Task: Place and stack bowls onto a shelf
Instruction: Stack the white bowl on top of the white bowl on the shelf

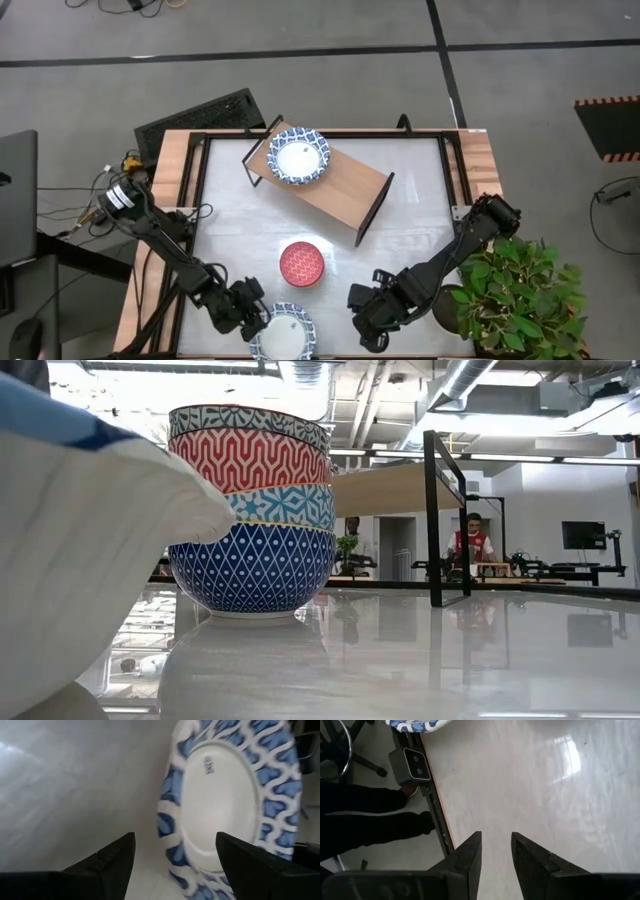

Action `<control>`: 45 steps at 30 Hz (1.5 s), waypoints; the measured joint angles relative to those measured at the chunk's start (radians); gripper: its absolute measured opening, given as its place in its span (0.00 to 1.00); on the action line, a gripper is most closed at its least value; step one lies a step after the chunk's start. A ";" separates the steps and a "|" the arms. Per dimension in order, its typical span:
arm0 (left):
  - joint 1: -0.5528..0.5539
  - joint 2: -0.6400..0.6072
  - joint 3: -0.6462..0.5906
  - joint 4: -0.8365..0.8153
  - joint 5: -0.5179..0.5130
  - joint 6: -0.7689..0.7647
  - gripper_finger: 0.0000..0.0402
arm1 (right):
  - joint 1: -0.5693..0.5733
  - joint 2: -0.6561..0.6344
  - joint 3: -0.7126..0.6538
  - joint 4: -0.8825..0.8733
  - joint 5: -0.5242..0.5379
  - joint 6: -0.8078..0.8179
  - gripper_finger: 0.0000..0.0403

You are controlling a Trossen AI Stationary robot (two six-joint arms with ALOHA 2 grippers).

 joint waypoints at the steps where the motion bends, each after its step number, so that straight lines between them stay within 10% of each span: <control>1: 0.004 0.009 0.000 0.001 0.015 0.000 0.65 | 0.000 0.000 0.000 0.000 0.000 0.000 0.33; 7: 0.026 0.035 0.002 -0.003 0.091 -0.026 0.56 | 0.001 0.000 0.000 0.000 -0.001 0.002 0.33; 18: 0.067 -0.004 0.000 -0.013 0.117 -0.046 0.03 | 0.002 0.000 0.000 0.000 0.011 0.010 0.33; 33: 0.077 -0.214 0.000 -0.078 0.187 -0.104 0.00 | -0.011 0.000 0.000 -0.094 0.044 -0.007 0.33; 45: 0.079 -0.708 0.000 -0.288 -0.213 -0.139 0.00 | -0.109 -0.125 -0.001 -0.089 0.108 -0.294 0.33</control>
